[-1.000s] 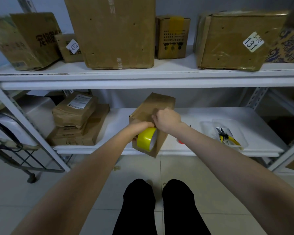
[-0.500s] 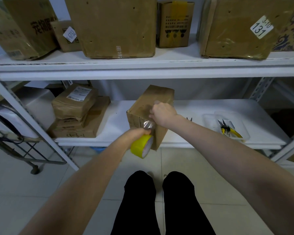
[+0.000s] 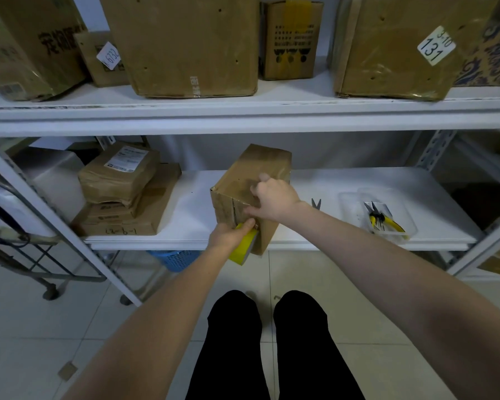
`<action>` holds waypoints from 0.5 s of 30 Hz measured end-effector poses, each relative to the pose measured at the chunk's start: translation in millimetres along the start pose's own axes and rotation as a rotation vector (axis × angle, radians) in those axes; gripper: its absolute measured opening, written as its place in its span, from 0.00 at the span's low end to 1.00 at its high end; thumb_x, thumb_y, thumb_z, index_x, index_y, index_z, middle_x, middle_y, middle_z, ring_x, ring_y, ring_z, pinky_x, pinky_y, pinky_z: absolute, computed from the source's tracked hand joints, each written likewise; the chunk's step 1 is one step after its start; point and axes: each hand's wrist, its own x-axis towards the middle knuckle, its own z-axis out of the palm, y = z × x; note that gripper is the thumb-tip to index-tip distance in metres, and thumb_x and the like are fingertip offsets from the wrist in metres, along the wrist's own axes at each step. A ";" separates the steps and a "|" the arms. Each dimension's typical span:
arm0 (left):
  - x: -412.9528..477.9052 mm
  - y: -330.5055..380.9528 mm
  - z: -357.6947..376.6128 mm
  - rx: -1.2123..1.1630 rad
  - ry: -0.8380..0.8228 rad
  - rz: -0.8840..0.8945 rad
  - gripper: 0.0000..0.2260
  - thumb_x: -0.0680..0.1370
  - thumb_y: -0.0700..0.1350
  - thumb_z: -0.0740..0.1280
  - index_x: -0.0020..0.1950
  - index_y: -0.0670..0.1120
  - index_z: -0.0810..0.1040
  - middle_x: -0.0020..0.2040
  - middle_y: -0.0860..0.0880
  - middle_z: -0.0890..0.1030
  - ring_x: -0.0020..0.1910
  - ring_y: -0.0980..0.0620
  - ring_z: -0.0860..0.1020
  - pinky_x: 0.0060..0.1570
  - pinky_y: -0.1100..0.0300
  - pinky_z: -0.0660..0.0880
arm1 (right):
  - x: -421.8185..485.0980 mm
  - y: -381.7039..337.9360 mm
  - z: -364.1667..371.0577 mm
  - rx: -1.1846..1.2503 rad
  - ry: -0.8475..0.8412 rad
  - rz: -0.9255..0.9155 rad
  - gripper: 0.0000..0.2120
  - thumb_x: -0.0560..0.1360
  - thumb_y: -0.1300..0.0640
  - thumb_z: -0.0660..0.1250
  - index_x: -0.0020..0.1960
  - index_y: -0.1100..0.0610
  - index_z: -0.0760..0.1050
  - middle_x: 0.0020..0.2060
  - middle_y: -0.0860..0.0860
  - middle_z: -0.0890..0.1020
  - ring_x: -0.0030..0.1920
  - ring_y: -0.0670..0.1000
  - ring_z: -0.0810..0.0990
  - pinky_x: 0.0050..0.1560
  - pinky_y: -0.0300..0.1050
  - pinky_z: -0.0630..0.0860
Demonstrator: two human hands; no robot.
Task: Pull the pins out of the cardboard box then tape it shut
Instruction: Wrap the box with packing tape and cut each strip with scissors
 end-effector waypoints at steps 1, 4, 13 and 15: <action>1.0 -1.1 1.9 0.033 0.008 0.013 0.28 0.74 0.61 0.66 0.68 0.45 0.72 0.64 0.43 0.76 0.64 0.42 0.73 0.60 0.56 0.69 | -1.1 -0.6 2.9 -0.005 0.011 0.002 0.23 0.74 0.40 0.66 0.57 0.58 0.77 0.55 0.55 0.70 0.50 0.60 0.79 0.41 0.48 0.73; 1.8 0.8 0.9 -0.006 -0.029 0.042 0.21 0.75 0.58 0.66 0.58 0.43 0.78 0.54 0.44 0.78 0.57 0.45 0.76 0.54 0.57 0.70 | -2.4 -0.7 7.6 -0.017 0.042 0.018 0.25 0.74 0.41 0.66 0.62 0.57 0.73 0.57 0.55 0.70 0.51 0.61 0.80 0.41 0.49 0.73; 9.8 9.1 -4.0 -0.101 -0.002 0.169 0.12 0.72 0.37 0.71 0.36 0.48 0.70 0.38 0.49 0.74 0.43 0.51 0.72 0.42 0.61 0.68 | -2.8 4.5 23.6 -0.066 0.156 -0.027 0.28 0.75 0.38 0.63 0.68 0.54 0.69 0.60 0.53 0.70 0.49 0.60 0.80 0.42 0.50 0.75; 12.1 11.3 -4.4 -0.109 -0.027 0.151 0.12 0.71 0.35 0.71 0.35 0.47 0.70 0.36 0.49 0.73 0.43 0.50 0.72 0.39 0.63 0.67 | -4.4 9.1 26.6 -0.062 0.183 -0.036 0.29 0.74 0.38 0.64 0.68 0.54 0.69 0.60 0.53 0.70 0.48 0.60 0.80 0.41 0.49 0.74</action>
